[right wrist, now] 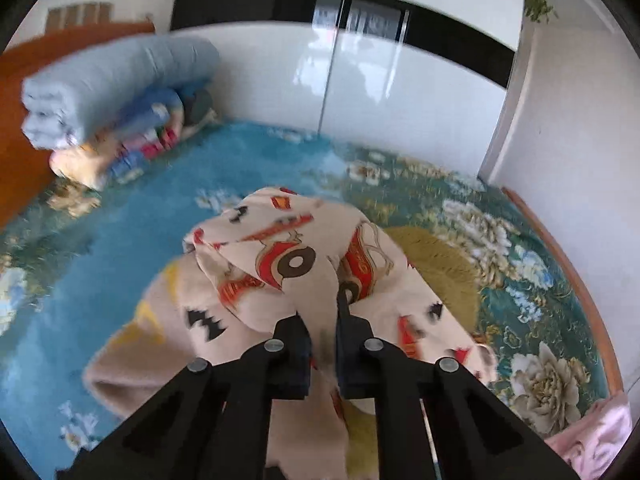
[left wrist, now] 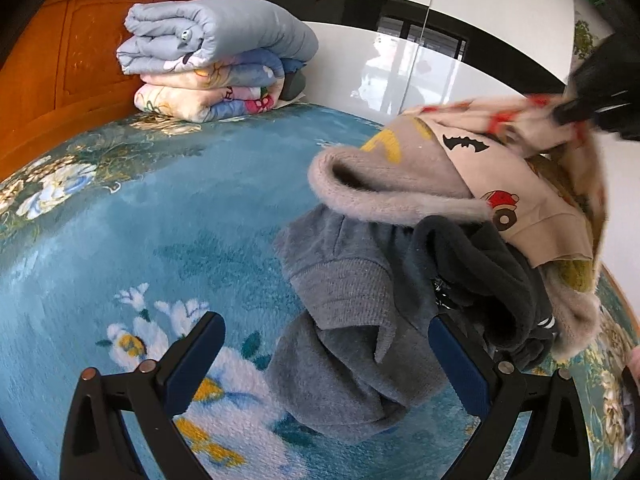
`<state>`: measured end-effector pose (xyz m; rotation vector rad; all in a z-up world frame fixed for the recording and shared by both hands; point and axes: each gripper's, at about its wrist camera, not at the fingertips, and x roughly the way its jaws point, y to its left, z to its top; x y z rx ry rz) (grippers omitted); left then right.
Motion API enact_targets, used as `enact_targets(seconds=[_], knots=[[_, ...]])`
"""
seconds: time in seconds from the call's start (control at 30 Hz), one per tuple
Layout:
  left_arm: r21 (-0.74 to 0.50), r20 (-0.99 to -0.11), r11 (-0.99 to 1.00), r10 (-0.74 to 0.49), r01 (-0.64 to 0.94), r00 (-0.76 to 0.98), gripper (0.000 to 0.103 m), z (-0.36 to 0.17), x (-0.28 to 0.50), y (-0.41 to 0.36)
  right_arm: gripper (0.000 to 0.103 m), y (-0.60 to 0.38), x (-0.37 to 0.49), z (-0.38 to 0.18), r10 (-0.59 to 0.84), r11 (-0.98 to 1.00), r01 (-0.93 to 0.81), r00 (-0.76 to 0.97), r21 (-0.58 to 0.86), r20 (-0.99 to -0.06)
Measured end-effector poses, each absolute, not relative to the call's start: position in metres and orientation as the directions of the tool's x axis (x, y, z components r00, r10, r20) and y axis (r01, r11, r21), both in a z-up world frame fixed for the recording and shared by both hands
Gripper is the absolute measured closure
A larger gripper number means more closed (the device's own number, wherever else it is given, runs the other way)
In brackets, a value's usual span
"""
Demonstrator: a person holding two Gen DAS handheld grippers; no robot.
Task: Fold clothes
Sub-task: 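Grasp the beige car-print garment with the right gripper and pull it off the heap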
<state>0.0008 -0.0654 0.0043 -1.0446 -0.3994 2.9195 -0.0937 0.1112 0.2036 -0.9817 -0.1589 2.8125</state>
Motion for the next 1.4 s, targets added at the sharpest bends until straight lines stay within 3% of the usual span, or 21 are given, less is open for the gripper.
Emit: enact_targets(seconds=[0.13,0.23,0.33,0.5,0.63,0.83,1.17,1.37,1.4], knots=[[-0.295,-0.614,-0.954,0.144,0.056,-0.776,0.0,0.0,0.002,-0.06,0.094,0.137,-0.006,0.233,0.252,-0.968,-0.194,-0.772,-0.162,-0.584],[-0.425,-0.519,-0.905,0.236,0.009,-0.822,0.0,0.0,0.019,-0.071,0.094,0.161,0.065,0.253,0.333,-0.943,-0.271,-0.753,-0.193,-0.568],[-0.472,-0.465,-0.881,0.269,-0.021,-0.843,0.0,-0.001,0.026,-0.077,0.094,0.185,0.137,0.269,0.393,-0.918,-0.339,-0.724,-0.204,-0.567],[-0.503,-0.627,-0.863,0.399,-0.043,-0.669,0.0,-0.015,0.026,-0.082,0.094,0.203,0.24,0.257,0.401,-0.905,-0.396,-0.68,-0.153,-0.613],[-0.401,-0.676,-0.906,0.391,-0.134,-0.624,0.0,0.001,0.078,-0.093,0.094,0.205,0.295,0.207,0.276,-0.903,-0.428,-0.647,0.039,-0.71],[-0.268,-0.731,-0.94,0.341,-0.211,-0.592,0.0,0.012,0.155,-0.135,0.094,0.15,0.326,0.153,0.081,-0.917,-0.34,-0.672,0.209,-0.736],[-0.253,-0.681,-0.958,0.277,-0.137,-0.678,0.0,0.07,0.191,-0.238,0.094,-0.015,0.336,0.087,-0.334,-0.92,0.05,-0.618,0.389,-0.711],[-0.211,-0.679,-0.967,0.252,-0.145,-0.689,0.0,0.093,0.212,-0.256,0.089,-0.026,0.344,0.084,-0.35,-0.91,0.061,-0.641,0.41,-0.683],[-0.202,-0.684,-0.967,0.252,-0.154,-0.685,0.0,0.094,0.214,-0.251,0.08,-0.021,0.349,0.089,-0.356,-0.904,0.06,-0.658,0.424,-0.664]])
